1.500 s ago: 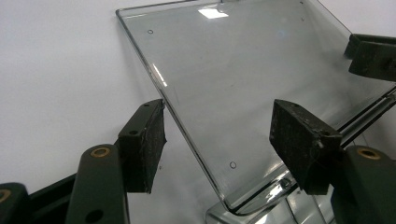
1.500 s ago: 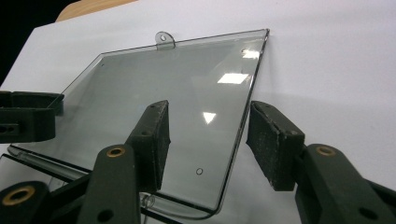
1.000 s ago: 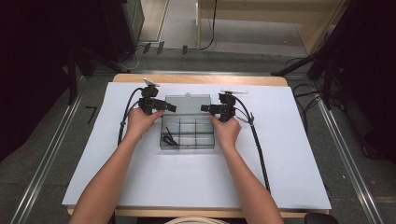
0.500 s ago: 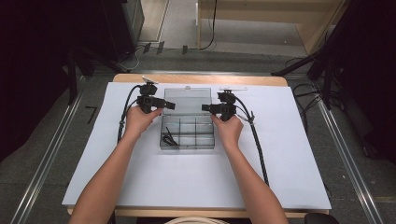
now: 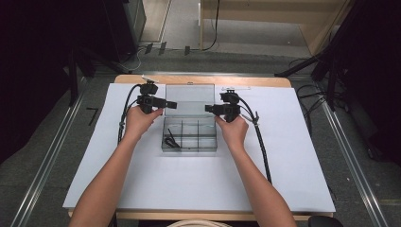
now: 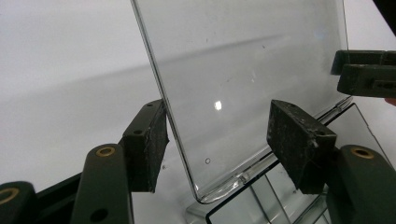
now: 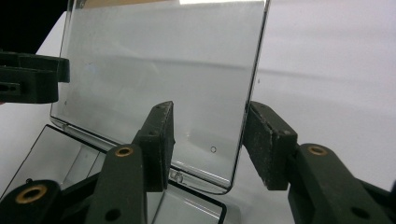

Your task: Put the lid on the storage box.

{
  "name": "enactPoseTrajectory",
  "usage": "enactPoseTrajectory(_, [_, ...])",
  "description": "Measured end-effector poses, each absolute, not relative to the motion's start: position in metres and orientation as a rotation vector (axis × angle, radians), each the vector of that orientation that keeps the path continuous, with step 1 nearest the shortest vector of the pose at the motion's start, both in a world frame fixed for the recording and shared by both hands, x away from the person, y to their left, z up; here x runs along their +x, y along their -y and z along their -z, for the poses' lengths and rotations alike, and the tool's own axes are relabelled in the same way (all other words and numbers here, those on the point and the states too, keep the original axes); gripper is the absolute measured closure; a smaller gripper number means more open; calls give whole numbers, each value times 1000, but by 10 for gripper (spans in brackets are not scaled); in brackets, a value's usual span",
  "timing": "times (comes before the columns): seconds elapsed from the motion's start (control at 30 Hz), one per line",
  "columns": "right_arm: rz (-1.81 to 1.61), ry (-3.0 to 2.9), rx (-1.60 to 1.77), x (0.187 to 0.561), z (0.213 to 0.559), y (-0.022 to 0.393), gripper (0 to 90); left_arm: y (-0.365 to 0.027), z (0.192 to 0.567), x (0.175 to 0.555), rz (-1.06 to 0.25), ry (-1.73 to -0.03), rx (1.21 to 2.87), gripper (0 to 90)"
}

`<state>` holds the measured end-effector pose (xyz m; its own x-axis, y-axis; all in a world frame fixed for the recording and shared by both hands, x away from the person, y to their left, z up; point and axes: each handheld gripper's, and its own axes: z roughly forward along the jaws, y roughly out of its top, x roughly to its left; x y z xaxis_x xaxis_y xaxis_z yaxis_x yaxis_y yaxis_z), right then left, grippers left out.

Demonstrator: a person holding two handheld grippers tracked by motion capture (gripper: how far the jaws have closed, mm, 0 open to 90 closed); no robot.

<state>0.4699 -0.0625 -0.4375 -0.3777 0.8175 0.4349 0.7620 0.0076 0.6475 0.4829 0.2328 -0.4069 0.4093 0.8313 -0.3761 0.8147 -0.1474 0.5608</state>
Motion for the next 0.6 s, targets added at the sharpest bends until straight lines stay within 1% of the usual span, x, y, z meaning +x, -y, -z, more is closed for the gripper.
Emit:
enactPoseTrajectory(0.33, [-1290, -2208, 1648, 467, 429, 62, 560, -233, 400, 479, -53, -1369, 1955, 405])
enactPoseTrajectory(0.6, [-1291, -2218, 1623, 466, 427, 63, 574, -234, 397, 476, -67, -1345, 1975, 431])
